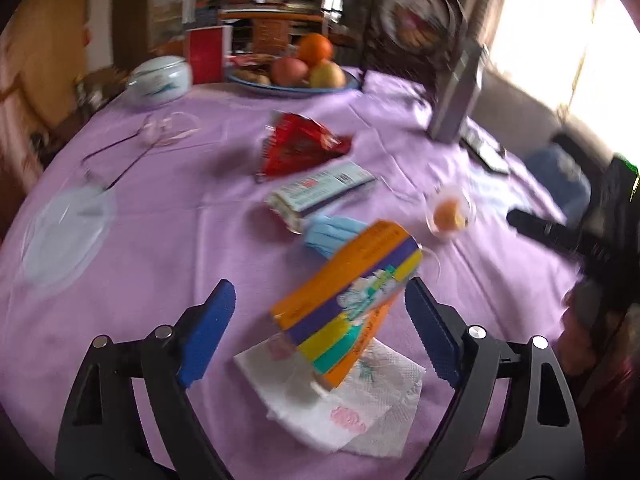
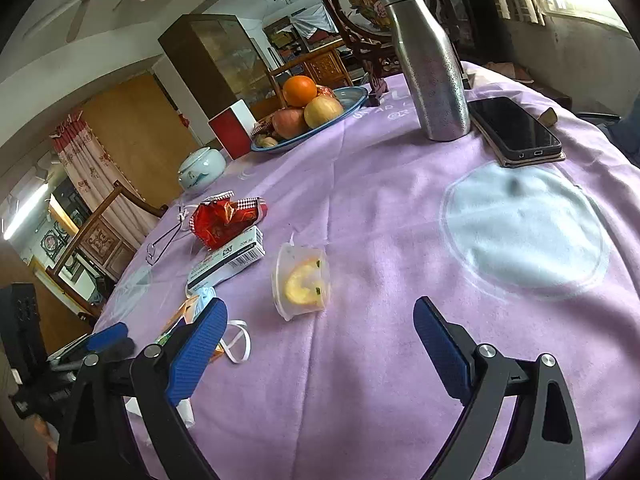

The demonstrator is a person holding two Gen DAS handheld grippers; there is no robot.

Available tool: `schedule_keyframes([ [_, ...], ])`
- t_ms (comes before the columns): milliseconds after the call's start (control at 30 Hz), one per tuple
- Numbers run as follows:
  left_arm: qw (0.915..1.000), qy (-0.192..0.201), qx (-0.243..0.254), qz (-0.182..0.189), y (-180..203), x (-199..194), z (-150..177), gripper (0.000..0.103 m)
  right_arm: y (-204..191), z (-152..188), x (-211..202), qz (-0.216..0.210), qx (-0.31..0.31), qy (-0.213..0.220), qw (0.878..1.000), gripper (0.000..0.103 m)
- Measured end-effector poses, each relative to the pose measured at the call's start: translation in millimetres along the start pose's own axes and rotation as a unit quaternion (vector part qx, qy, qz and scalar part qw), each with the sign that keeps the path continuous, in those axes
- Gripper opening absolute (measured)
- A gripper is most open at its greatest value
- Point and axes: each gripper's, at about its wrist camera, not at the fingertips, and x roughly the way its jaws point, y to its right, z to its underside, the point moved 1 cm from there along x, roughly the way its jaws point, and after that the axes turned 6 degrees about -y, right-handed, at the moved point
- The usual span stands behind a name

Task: Collect trash
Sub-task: 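Grasp the striped tissue pack with the left tool while the right tool grasps the plastic lemon cup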

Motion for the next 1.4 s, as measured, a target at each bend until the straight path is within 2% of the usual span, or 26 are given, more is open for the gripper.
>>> schedule_keyframes([
  [133,0.9985,-0.048,0.026,0.007,16,32,-3,0.084,-3,2,-2,0.002,-0.010,0.007,1.000,0.093],
  [200,0.9981,-0.049,0.035,-0.014,21,36,-3,0.065,-6,2,-1,-0.001,-0.019,0.005,1.000,0.093],
  [233,0.9982,-0.047,0.035,-0.008,22,34,-2,0.051,-7,2,-1,-0.003,-0.021,0.005,1.000,0.093],
  [267,0.9988,-0.041,0.027,0.004,21,29,-1,0.046,-6,2,-2,-0.005,-0.019,0.006,1.000,0.093],
  [333,0.9995,-0.026,0.013,0.014,18,16,1,0.044,-2,2,-3,-0.008,-0.010,0.008,1.000,0.093],
  [467,0.9992,0.024,-0.028,0.016,-4,-28,10,0.043,0,3,-4,-0.010,-0.001,0.008,1.000,0.093],
  [633,0.9943,0.057,-0.090,-0.006,-49,-63,20,0.043,-9,5,-1,0.008,-0.020,0.000,1.000,0.093],
  [700,0.9913,0.058,-0.117,-0.015,-69,-67,28,0.043,-12,5,0,0.014,-0.027,-0.003,1.000,0.092],
  [867,0.9837,0.051,-0.170,-0.027,-102,-68,52,0.043,-19,2,16,0.027,-0.033,-0.032,0.999,0.075],
  [1000,0.9778,0.048,-0.201,-0.030,-121,-70,68,0.043,-28,-5,32,0.041,-0.038,-0.049,0.997,0.073],
  [1133,0.9752,0.052,-0.212,-0.036,-131,-75,77,0.043,-29,-14,47,0.042,-0.021,-0.060,0.997,0.073],
  [1167,0.9746,0.055,-0.214,-0.038,-132,-77,78,0.043,-26,-16,52,0.039,-0.015,-0.065,0.997,0.061],
  [1200,0.9743,0.056,-0.215,-0.039,-132,-79,79,0.043,-25,-15,55,0.034,-0.010,-0.069,0.997,0.041],
  [1233,0.9739,0.059,-0.216,-0.040,-132,-81,80,0.043,-22,-14,56,0.017,-0.001,-0.073,0.997,0.032],
  [1400,0.9737,0.072,-0.211,-0.048,-127,-95,81,0.043,-31,-7,17,-0.019,-0.002,-0.011,1.000,0.032],
])
